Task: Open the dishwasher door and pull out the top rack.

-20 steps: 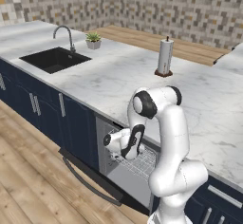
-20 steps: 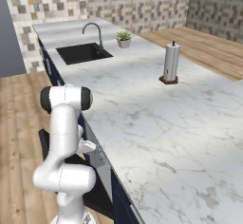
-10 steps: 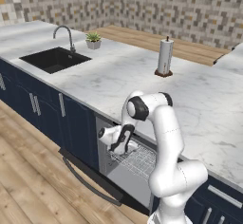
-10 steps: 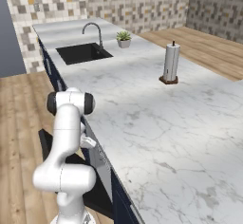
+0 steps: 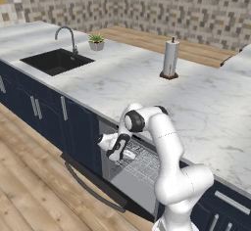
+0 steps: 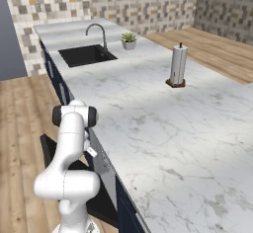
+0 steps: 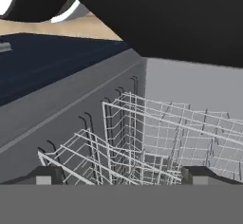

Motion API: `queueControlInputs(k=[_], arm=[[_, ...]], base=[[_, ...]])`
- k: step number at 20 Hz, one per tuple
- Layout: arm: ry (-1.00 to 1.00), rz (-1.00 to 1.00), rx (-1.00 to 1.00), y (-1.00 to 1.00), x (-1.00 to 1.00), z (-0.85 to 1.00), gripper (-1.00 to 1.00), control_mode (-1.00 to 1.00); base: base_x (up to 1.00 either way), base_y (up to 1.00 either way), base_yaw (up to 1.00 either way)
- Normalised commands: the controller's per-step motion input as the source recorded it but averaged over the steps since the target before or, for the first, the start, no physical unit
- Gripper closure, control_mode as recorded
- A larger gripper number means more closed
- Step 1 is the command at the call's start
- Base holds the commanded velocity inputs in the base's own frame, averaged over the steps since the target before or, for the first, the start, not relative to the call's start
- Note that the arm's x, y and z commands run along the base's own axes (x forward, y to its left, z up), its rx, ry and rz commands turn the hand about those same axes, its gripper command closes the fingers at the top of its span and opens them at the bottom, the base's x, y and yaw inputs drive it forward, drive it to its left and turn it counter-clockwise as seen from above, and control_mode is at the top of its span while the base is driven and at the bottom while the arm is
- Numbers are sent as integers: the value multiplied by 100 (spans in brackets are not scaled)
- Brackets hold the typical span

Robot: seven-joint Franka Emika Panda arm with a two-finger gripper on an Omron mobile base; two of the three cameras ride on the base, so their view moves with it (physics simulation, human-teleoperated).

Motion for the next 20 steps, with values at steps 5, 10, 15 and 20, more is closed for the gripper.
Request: queueControlInputs(k=[5,10,15,20], arm=[[-28,-15,-3,0,11,0,-100,-100],[-34,-7,-5,0,1,0,-100,-100],[-41,-4,-11,-1,2,-15,-100,-100],[-31,-3,-6,-16,23,-5,-100,-100]], base=[[0,0,0],[0,0,0],[0,0,0],[0,0,0]])
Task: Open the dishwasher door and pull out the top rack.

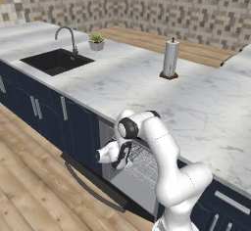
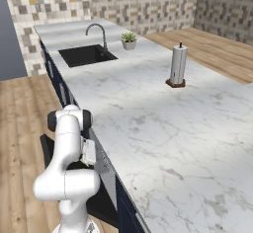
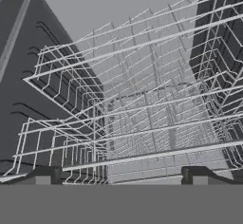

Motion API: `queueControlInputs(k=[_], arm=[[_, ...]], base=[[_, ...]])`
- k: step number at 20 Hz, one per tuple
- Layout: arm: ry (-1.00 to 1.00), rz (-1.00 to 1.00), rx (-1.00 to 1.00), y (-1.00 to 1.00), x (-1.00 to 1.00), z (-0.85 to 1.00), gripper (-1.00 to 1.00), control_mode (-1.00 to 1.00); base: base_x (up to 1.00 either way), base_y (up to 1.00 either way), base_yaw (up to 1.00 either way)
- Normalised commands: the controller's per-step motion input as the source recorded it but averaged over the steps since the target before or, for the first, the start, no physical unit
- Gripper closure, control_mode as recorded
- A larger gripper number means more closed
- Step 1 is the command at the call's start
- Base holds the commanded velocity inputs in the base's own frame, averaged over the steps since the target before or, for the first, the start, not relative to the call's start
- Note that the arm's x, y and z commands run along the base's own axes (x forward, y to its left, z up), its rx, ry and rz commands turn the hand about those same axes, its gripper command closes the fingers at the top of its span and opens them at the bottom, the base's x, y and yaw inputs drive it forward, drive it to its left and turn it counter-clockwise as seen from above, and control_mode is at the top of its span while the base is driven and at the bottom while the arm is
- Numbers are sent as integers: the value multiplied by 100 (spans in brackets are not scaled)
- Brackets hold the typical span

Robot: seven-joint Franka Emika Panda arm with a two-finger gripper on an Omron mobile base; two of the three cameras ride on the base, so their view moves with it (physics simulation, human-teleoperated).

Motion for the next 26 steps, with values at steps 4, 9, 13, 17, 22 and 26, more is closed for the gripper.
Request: queueControlInputs(k=[4,9,13,17,22,26], arm=[[-12,-8,0,-11,46,0,-100,-100],[-2,-10,0,-8,34,-1,-100,-100],[-2,-11,0,-8,22,-13,-100,-100],[-10,-11,0,-17,19,-23,-100,-100],[-17,-10,0,-15,13,-27,-100,-100],[-22,-7,0,-17,12,-14,-100,-100]], base=[[0,0,0],[0,0,0],[0,0,0],[0,0,0],[0,0,0],[0,0,0]])
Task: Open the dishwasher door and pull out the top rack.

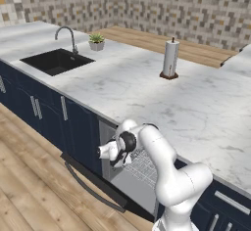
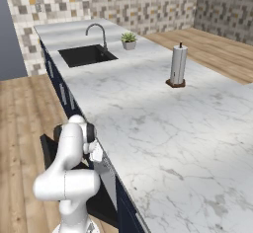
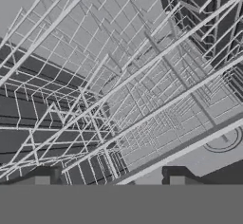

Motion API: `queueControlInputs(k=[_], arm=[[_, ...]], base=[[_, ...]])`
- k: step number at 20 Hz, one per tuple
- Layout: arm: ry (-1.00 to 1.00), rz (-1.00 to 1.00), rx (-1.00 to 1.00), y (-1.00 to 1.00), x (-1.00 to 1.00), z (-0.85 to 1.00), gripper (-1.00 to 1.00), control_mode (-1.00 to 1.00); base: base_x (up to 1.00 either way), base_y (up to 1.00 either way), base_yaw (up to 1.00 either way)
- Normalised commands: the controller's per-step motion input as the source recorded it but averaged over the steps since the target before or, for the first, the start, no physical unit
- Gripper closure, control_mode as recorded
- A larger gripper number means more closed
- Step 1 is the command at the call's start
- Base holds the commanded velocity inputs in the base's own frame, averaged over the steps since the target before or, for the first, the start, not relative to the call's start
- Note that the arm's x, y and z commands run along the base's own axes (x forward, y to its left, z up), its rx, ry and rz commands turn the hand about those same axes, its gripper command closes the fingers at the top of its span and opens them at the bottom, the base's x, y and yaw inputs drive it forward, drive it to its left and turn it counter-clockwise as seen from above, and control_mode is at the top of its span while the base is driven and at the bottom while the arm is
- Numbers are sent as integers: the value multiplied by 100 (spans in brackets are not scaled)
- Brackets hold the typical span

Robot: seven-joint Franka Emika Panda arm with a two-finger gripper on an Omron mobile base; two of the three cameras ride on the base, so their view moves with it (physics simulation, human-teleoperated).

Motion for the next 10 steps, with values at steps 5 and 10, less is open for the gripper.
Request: queueControlInputs(k=[5,10], arm=[[-23,-5,0,-16,23,-46,-100,-100],[-50,-2,0,-2,-24,-3,-100,-100]], base=[[0,0,0],[0,0,0]])
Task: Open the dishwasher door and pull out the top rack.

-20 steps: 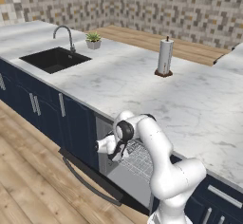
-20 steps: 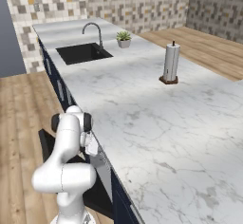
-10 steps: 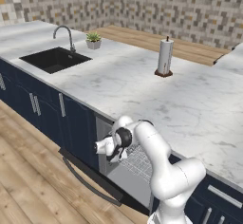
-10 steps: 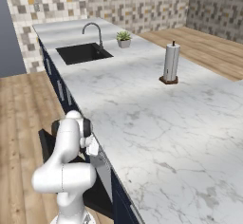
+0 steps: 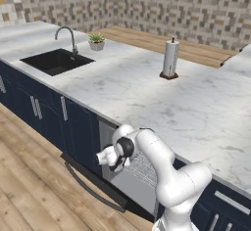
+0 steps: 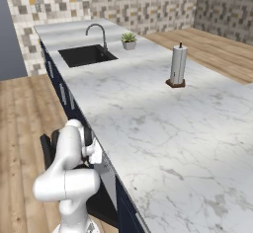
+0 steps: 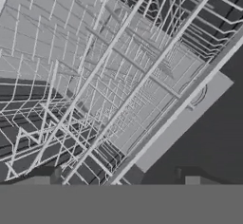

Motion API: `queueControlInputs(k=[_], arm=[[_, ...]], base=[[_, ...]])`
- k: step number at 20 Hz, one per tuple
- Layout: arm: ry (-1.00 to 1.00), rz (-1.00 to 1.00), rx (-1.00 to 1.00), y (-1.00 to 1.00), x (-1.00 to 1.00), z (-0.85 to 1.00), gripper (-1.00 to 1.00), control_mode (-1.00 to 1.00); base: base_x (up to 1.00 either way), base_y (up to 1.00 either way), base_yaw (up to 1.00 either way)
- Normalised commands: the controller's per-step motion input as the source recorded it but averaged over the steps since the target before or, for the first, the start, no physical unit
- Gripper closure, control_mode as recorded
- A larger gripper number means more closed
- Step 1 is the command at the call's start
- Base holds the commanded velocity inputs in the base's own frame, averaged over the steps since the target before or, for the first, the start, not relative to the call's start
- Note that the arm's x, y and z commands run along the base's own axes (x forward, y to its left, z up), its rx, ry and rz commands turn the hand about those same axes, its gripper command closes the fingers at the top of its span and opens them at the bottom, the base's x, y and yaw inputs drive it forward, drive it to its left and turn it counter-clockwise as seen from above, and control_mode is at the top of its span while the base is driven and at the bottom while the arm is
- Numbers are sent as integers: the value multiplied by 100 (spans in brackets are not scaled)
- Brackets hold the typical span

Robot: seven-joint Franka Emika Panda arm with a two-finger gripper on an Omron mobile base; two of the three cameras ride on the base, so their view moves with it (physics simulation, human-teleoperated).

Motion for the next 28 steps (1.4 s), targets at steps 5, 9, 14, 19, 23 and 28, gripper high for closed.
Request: queueControlInputs(k=[5,9,14,19,23,28], arm=[[-41,-1,0,-12,-5,3,-100,-100],[-17,0,5,-39,29,-17,-100,-100],[-17,0,10,-50,31,-16,-100,-100],[-4,0,29,-53,25,-67,-100,-100],[12,0,64,-32,0,-74,-100,-100],[21,0,69,-7,-13,-45,-100,-100]], base=[[0,0,0],[0,0,0],[0,0,0],[0,0,0],[0,0,0],[0,0,0]])
